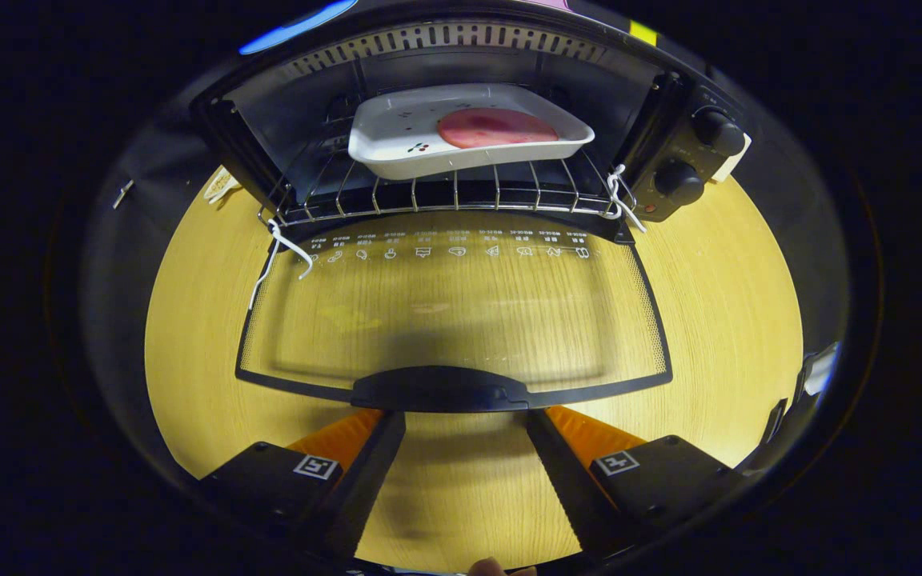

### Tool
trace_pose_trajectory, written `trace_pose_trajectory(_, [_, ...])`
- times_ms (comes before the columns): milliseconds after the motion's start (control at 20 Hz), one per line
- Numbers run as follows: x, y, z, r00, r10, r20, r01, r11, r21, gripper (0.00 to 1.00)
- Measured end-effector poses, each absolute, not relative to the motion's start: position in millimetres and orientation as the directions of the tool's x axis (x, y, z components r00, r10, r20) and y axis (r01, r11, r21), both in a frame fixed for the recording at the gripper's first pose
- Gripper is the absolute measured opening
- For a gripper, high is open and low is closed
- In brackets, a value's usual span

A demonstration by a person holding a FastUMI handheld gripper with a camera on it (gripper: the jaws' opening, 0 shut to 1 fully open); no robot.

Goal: Open the toaster oven, put the food inside, and close the toaster oven door.

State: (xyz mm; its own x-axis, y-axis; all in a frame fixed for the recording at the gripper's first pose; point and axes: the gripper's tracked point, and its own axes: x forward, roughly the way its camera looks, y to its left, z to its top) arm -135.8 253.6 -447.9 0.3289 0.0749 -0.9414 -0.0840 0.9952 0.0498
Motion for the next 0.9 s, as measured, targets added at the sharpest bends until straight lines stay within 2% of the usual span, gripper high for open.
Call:
trace_pose_trajectory(400, [-135.7,250.0,-409.5,0.469,0.113,-0.876,-0.120,0.991,0.064,1.00])
trace_pose_trajectory(600, [-127.0,247.5,-382.0,0.559,0.133,-0.818,-0.184,0.982,0.035,1.00])
trace_pose_trajectory(900, [-102.3,250.7,-322.8,0.685,0.163,-0.710,-0.188,0.981,0.043,1.00])
